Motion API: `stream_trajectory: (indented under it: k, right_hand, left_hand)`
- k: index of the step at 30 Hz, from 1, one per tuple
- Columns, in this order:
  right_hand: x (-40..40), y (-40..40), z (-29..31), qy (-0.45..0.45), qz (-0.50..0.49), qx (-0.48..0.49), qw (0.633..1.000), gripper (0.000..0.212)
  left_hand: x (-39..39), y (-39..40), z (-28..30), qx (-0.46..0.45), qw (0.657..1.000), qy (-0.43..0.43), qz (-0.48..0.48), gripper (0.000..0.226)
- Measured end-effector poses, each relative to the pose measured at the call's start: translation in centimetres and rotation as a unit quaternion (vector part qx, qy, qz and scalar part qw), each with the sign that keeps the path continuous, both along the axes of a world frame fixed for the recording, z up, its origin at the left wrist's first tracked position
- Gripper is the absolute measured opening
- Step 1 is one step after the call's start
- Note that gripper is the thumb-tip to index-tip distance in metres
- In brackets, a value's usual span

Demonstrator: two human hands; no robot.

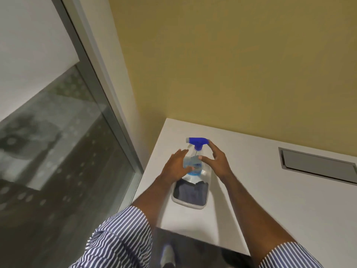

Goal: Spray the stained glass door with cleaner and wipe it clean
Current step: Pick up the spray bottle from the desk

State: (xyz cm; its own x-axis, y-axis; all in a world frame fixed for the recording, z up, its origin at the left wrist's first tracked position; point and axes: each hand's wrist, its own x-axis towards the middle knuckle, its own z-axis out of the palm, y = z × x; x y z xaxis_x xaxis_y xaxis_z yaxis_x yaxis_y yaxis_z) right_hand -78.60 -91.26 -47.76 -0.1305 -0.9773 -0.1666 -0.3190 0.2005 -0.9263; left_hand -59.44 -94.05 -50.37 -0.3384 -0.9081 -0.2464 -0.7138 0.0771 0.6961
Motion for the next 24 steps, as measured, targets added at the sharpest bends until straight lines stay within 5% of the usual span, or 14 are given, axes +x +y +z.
stream_trajectory:
  k: [5,16,24]
  right_hand:
    - [0.5,-2.9,-1.4,-0.066,0.002,-0.008,0.998,0.069]
    - [2.2,-5.6,-3.3,-0.122,-0.045,0.047,0.99,0.047]
    - [2.3,-6.0,-2.9,-0.125,-0.041,0.057,0.99,0.034]
  left_hand:
    - [-0.5,-2.2,-3.7,0.053,0.997,0.038,-0.044,0.077]
    - [-2.1,-4.1,-4.2,0.058,0.984,0.164,0.037,0.046]
    - [-1.9,-4.8,-3.8,0.057,0.986,0.152,0.033,0.044]
